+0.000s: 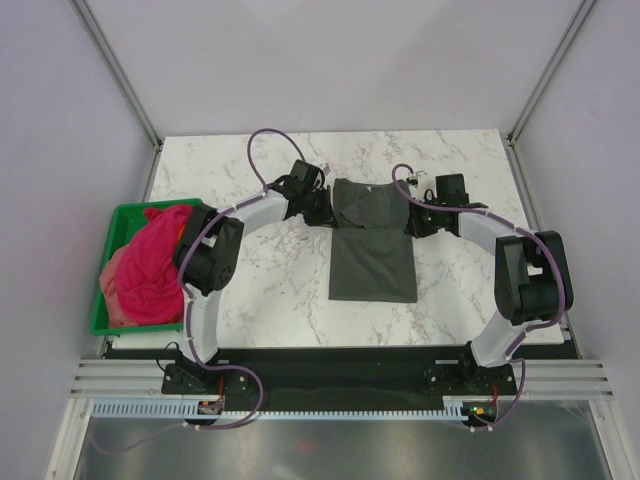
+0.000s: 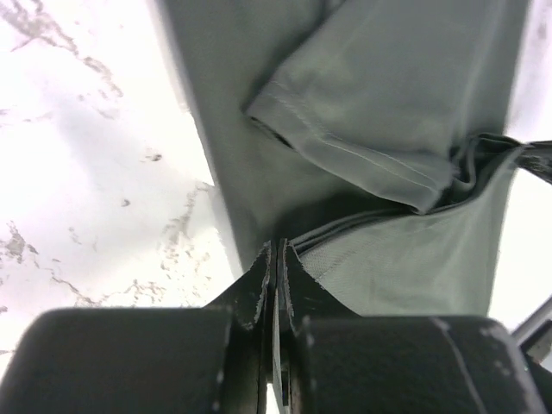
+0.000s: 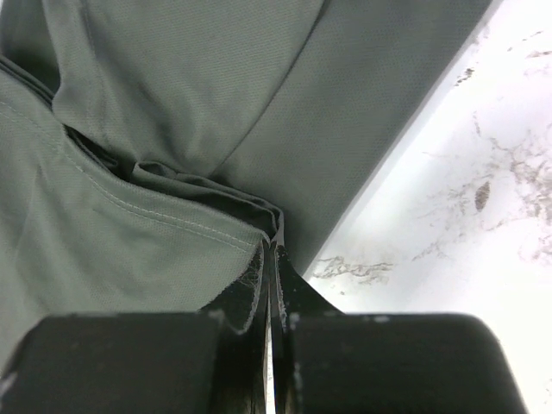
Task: Fold and stack the t-shirts
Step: Fold the tshirt
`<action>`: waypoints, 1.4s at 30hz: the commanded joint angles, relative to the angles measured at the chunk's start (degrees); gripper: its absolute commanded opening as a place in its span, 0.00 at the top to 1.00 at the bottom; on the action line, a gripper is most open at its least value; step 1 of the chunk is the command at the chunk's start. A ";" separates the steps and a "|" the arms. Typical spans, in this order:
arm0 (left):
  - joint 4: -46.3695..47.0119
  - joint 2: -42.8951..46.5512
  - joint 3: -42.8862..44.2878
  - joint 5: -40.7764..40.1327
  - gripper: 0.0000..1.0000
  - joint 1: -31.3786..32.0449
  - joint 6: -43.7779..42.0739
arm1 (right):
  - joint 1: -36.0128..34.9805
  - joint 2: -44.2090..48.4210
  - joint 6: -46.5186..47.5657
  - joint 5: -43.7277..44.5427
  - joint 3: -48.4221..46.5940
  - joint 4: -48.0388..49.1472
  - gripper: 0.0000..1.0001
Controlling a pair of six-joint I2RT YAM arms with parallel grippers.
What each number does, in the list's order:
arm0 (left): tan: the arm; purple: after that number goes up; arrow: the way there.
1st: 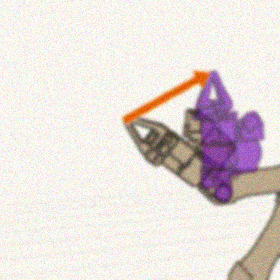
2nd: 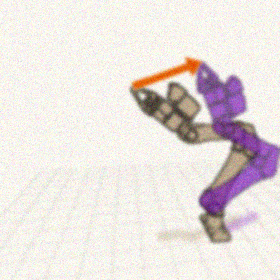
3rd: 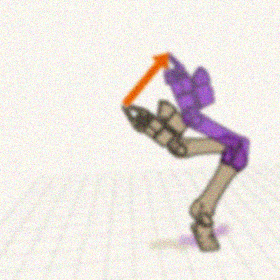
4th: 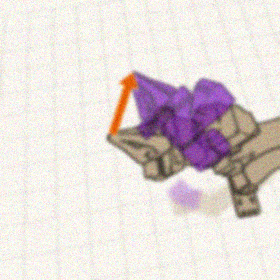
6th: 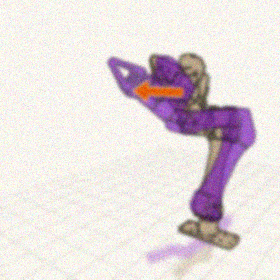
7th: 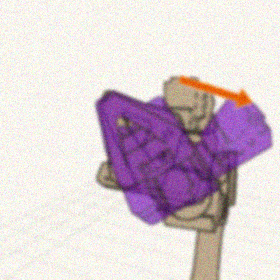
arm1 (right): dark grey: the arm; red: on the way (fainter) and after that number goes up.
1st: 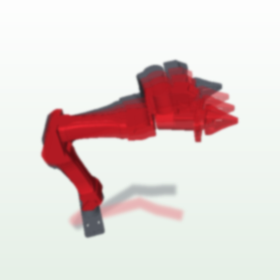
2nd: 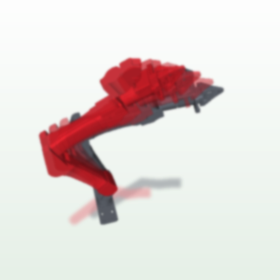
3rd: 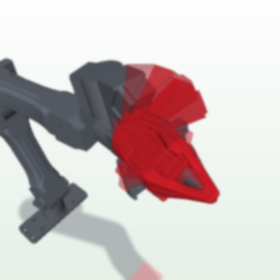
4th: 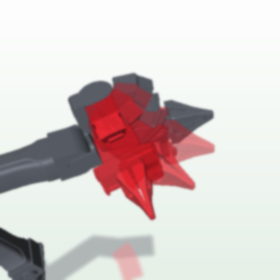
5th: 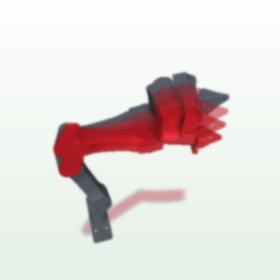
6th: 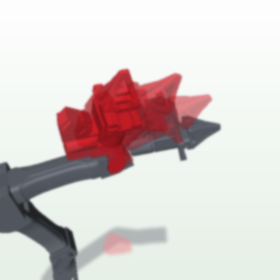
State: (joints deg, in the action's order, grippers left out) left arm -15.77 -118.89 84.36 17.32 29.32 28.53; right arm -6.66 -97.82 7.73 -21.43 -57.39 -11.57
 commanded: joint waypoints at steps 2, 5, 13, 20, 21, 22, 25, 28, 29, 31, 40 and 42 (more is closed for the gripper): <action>-0.93 -3.36 1.86 -2.64 0.98 -0.49 1.52 | -0.29 -0.08 -0.08 1.83 0.08 1.73 1.00; -1.02 -4.77 2.56 -2.64 0.98 -0.58 1.35 | -0.29 -1.31 -0.34 3.41 -0.27 1.82 0.99; -1.72 -2.86 4.59 0.61 0.74 -1.20 1.00 | -0.38 0.08 -5.87 8.68 -4.04 -0.64 0.74; -3.30 7.86 1.69 0.60 0.62 -1.64 1.35 | -0.38 7.72 -16.16 7.91 -4.32 -7.93 0.59; -3.30 8.67 1.08 1.83 0.62 -1.55 2.22 | -0.46 8.08 -17.64 4.50 -3.79 -8.03 0.61; -3.30 9.46 -0.32 2.71 0.62 -1.46 2.75 | -0.64 8.78 -18.18 3.69 -2.48 -8.11 0.64; -3.30 11.22 -3.04 5.52 0.63 -0.58 3.28 | -0.73 9.58 -21.87 4.20 0.07 -7.85 0.74; -3.04 11.40 -5.25 7.38 0.63 0.56 2.67 | -0.64 9.41 -24.07 4.73 1.74 -6.89 0.74; -2.86 11.14 -5.86 7.29 0.64 1.00 2.58 | -0.64 8.97 -23.99 5.08 1.92 -5.75 0.74; -2.25 9.91 -7.09 7.99 0.64 1.35 2.84 | -0.64 7.65 -24.42 7.35 2.28 -4.69 0.75; -1.72 4.90 -11.22 4.48 0.65 1.71 4.95 | -0.55 -0.79 -23.99 12.19 0.43 -2.58 0.79; -1.72 5.16 -12.28 4.03 0.66 1.44 5.65 | -0.64 -0.44 -23.37 14.65 -0.09 -3.89 0.76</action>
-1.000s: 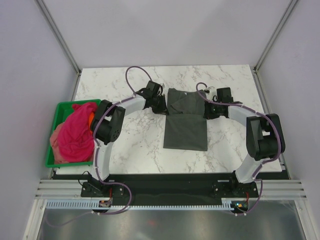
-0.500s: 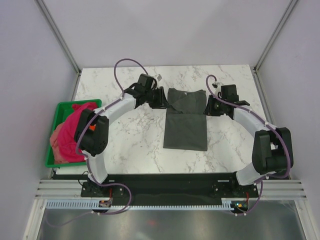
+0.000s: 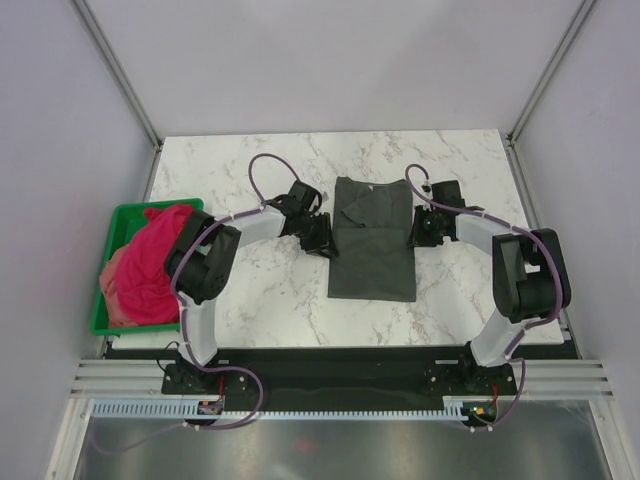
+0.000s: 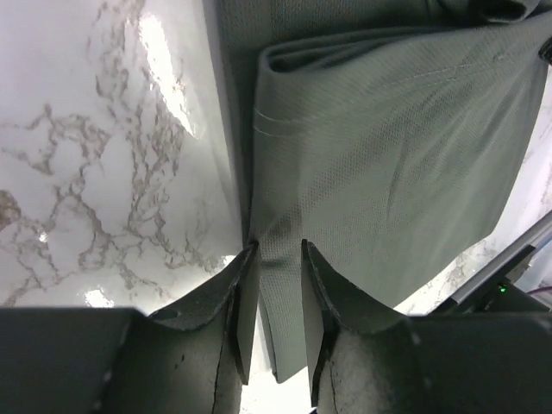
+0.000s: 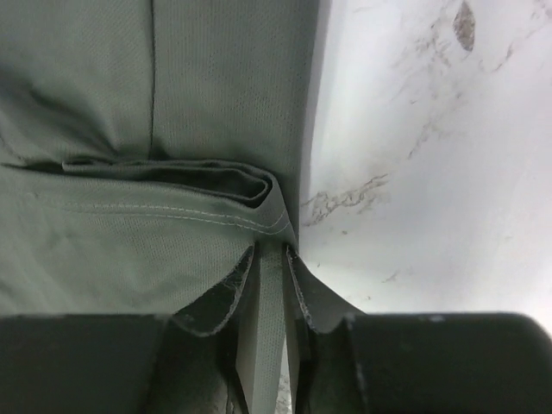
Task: Fold and stack the t-shirts
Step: Fold the tshirt
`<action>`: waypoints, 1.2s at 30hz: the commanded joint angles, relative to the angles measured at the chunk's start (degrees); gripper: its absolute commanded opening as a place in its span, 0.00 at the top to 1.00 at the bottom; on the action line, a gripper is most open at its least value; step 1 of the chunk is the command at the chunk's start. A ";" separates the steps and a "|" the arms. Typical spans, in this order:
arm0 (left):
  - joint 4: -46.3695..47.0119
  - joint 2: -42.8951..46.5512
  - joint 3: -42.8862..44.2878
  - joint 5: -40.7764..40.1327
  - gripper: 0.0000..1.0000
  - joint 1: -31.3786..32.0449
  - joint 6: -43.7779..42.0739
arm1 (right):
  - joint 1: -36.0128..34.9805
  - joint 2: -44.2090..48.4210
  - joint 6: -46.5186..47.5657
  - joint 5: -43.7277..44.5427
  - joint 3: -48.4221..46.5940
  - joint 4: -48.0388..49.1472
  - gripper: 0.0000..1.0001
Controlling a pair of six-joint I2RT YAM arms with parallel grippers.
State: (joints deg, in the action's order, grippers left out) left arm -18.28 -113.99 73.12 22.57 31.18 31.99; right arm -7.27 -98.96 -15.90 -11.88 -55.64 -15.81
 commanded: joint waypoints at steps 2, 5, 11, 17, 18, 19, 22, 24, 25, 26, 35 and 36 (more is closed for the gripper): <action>0.62 3.05 -2.10 -0.25 0.65 -1.03 3.25 | 0.06 1.83 -0.01 6.86 -3.86 -3.50 0.74; -0.17 8.16 -2.98 0.54 0.57 -1.03 3.52 | 0.06 5.26 -3.51 8.36 -6.14 -9.55 0.68; -1.23 20.29 -8.69 3.36 0.49 -1.03 3.17 | 0.06 16.59 -15.11 10.48 -1.68 -20.66 0.65; 0.52 24.34 -18.88 7.40 0.45 1.24 4.83 | -0.73 30.03 -22.31 5.91 11.06 -21.81 0.58; 1.40 24.96 -20.20 7.40 0.45 1.69 5.53 | -0.82 31.62 -23.11 5.73 12.56 -21.54 0.57; 3.67 25.66 -22.91 7.32 0.43 2.13 6.32 | -1.08 34.33 -24.17 5.29 15.27 -21.28 0.56; 8.50 26.63 -26.80 7.31 0.41 3.10 9.66 | -1.69 37.77 -28.03 3.18 20.03 -17.87 0.41; 10.01 24.71 -27.42 8.01 0.41 3.10 11.69 | -2.14 38.57 -30.23 1.08 21.96 -15.75 0.41; 10.54 23.83 -27.42 8.54 0.41 3.10 12.13 | -2.48 39.10 -30.68 0.55 23.71 -14.70 0.41; 11.33 23.04 -27.42 8.81 0.41 3.10 13.00 | -2.75 39.10 -31.12 0.54 24.25 -13.55 0.41; 12.92 18.73 -27.77 4.60 0.42 3.89 14.77 | -4.86 38.93 -34.37 1.68 31.64 -5.81 0.46; 13.36 17.76 -27.68 4.33 0.43 3.98 14.77 | -4.95 38.49 -34.29 1.77 32.34 -4.85 0.46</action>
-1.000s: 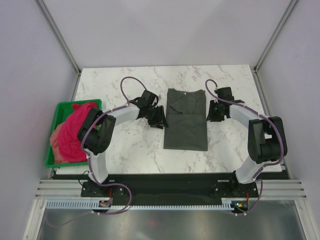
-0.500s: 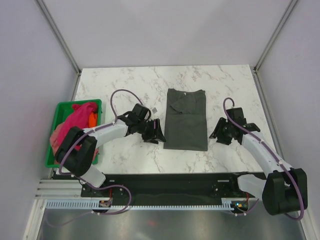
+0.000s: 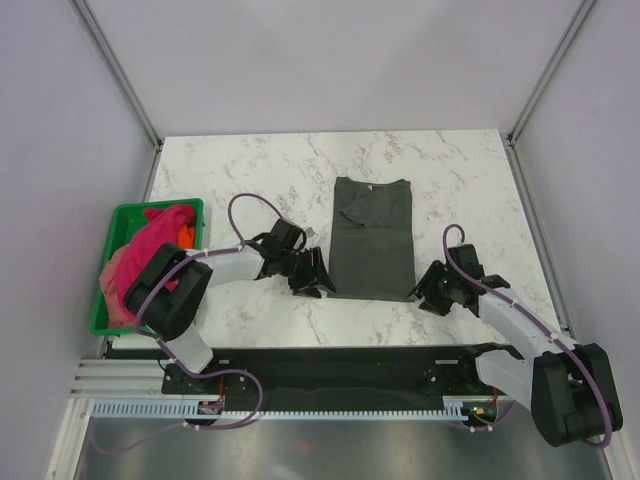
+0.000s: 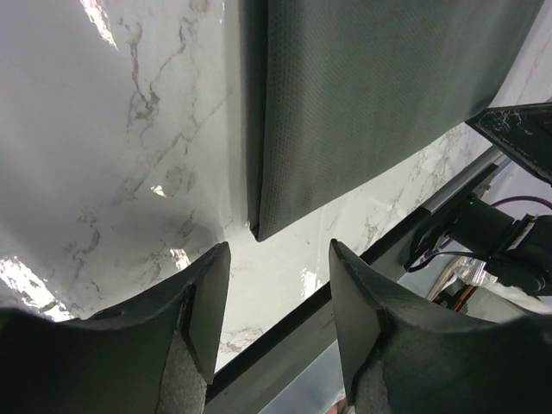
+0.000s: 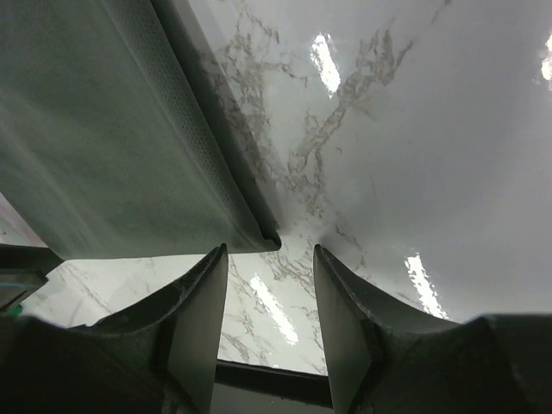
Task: Fold and stack the t-shirts
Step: Fold the tshirt
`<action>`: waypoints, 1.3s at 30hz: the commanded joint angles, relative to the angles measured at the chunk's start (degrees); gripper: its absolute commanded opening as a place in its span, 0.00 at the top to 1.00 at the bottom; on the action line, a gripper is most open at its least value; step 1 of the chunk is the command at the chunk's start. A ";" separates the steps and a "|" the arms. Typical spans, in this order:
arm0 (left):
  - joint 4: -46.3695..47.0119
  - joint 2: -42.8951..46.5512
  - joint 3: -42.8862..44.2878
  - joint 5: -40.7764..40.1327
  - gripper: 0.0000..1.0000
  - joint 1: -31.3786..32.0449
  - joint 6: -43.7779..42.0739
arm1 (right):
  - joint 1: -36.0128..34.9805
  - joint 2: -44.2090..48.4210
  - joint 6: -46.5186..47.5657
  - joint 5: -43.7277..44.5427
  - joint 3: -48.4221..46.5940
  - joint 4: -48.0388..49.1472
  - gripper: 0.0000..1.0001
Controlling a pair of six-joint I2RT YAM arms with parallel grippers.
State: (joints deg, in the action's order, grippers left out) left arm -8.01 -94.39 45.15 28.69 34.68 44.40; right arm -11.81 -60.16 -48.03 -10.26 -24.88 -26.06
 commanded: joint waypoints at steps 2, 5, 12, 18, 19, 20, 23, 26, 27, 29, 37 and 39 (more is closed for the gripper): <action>3.26 -2.46 0.29 -2.84 0.44 0.74 2.53 | -0.49 -0.57 -1.72 1.20 2.03 5.67 0.48; 3.44 -3.34 -0.06 -4.33 0.47 0.83 2.97 | -0.40 -0.75 -1.80 2.17 2.91 6.29 0.51; 3.62 -5.28 0.29 -5.92 0.56 0.83 4.02 | -0.40 0.13 -2.33 4.02 4.93 7.08 0.70; 3.70 -4.93 -0.41 -6.63 0.75 0.74 5.17 | -0.40 0.83 -1.98 4.02 5.28 7.17 0.96; 3.79 -4.84 -0.58 -6.63 0.80 0.83 5.34 | -0.40 0.92 -1.89 4.02 5.20 7.08 0.99; 3.79 -4.67 -0.67 -6.54 0.85 0.92 5.43 | -0.40 1.18 -1.80 3.93 5.37 7.17 1.00; 3.79 -3.44 -1.11 -6.28 0.98 0.92 5.87 | -0.40 1.89 -1.63 3.76 5.37 6.73 1.00; 3.70 -1.85 -1.55 -6.10 0.98 1.45 6.48 | -0.49 2.85 -1.72 3.41 5.81 6.73 1.00; 3.70 -1.50 -1.64 -6.10 0.98 1.88 6.66 | -0.58 3.12 -1.72 3.23 5.90 6.55 1.00; 3.70 -0.45 -1.90 -5.84 0.98 2.32 7.27 | -0.58 4.08 -1.89 2.44 6.16 6.29 1.00; 3.79 3.33 -4.36 -5.83 0.98 5.40 9.65 | -1.02 10.94 0.39 3.05 5.72 -0.12 1.00; 3.62 3.33 -4.98 -5.84 0.92 5.49 9.47 | -1.11 11.64 0.48 2.88 6.34 -0.57 1.00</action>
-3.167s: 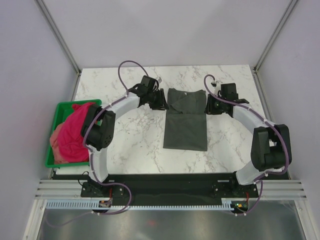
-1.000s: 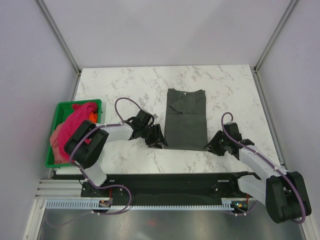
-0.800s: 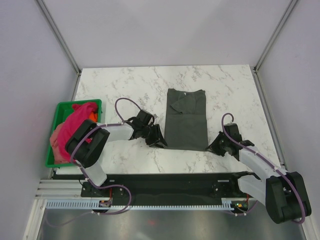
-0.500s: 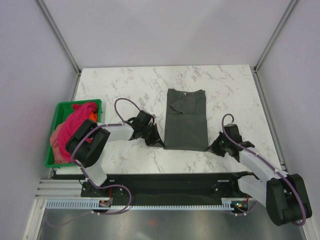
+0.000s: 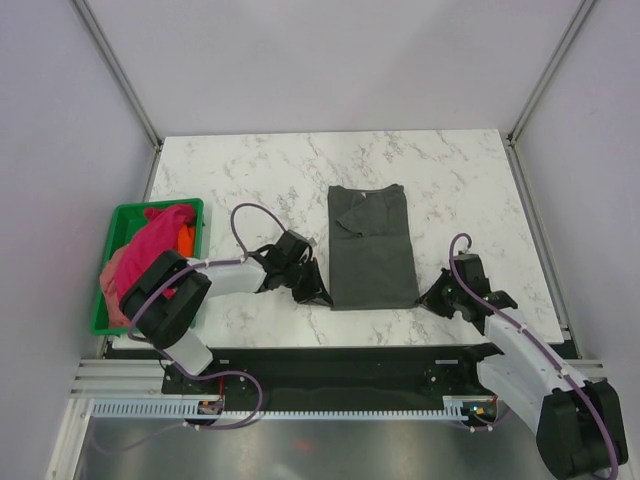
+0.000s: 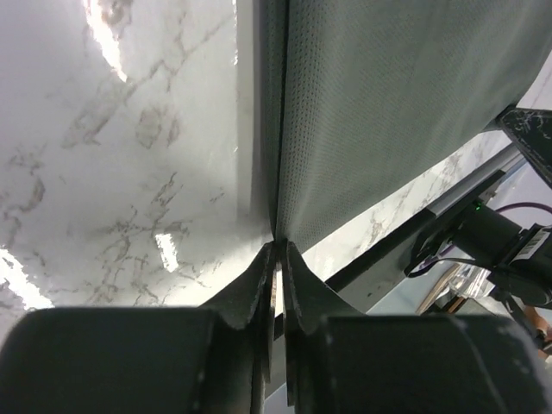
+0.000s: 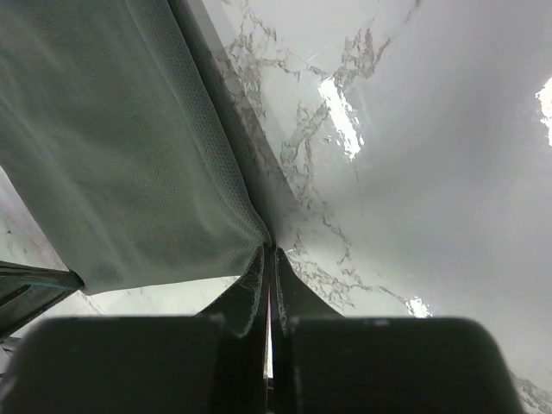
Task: Fold and stack the t-shirts
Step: Fold the tshirt
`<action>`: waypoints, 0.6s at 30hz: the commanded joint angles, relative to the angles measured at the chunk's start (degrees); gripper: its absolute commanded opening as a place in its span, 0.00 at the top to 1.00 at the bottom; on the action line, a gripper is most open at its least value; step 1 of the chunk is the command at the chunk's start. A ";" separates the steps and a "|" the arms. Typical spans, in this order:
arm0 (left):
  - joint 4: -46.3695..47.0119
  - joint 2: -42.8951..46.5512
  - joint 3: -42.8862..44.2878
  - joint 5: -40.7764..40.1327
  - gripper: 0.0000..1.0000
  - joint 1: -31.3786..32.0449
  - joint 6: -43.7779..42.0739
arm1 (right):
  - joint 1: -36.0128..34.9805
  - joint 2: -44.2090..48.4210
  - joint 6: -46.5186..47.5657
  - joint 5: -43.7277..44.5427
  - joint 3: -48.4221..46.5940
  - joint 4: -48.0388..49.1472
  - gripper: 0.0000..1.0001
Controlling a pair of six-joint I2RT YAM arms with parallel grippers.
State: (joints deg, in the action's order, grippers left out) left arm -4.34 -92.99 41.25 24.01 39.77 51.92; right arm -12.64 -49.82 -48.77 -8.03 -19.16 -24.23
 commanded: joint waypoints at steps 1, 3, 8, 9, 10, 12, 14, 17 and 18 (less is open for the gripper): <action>-0.06 2.02 -1.44 -1.25 0.86 0.31 1.96 | -0.28 1.31 1.22 0.13 0.87 -2.32 1.00; -0.06 2.64 -2.67 -2.03 0.68 0.66 2.30 | -0.45 2.01 0.70 -1.01 1.84 -1.97 1.00; 0.03 4.83 -5.04 -5.46 0.53 2.94 4.59 | -0.89 5.26 -0.44 -1.46 3.69 -2.23 1.00; 0.03 4.66 -5.04 -5.90 0.53 3.82 5.55 | -0.98 5.44 -0.44 -1.55 3.95 -2.23 1.00; 0.03 4.31 -4.70 -6.43 0.52 4.17 5.99 | -0.98 5.53 -0.44 -1.63 4.21 -2.23 1.00; 0.03 3.09 -4.61 -6.78 0.52 4.70 6.78 | -1.15 5.61 -0.53 -1.90 4.39 -2.23 1.00; 0.03 2.20 -4.43 -6.96 0.55 4.97 7.05 | -1.24 6.05 -0.45 -2.16 4.48 -2.31 1.00; 0.03 1.32 -4.52 -7.48 0.60 5.32 7.76 | -1.24 6.84 -0.62 -2.34 4.48 -2.40 1.00; 0.03 1.06 -4.52 -7.57 0.66 5.32 7.84 | -1.24 6.93 -0.62 -2.34 4.57 -2.23 1.00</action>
State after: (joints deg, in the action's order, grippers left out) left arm -3.90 -89.91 37.32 20.43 44.49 57.95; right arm -13.50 -43.88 -48.69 -9.61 -14.98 -25.96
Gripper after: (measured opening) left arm 0.375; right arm 0.007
